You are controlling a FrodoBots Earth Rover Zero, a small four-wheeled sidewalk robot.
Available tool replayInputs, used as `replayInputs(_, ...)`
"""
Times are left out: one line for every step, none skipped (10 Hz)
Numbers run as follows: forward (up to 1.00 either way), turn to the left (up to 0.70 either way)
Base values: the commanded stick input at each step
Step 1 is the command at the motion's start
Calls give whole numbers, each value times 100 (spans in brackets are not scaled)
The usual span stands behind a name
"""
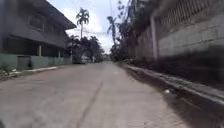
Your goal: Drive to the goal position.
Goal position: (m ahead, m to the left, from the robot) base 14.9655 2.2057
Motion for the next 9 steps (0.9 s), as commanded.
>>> replayInputs(100,0)
replayInputs(100,0)
replayInputs(100,0)
replayInputs(100,0)
replayInputs(100,0)
replayInputs(100,0)
replayInputs(100,0)
replayInputs(100,0)
replayInputs(100,0)
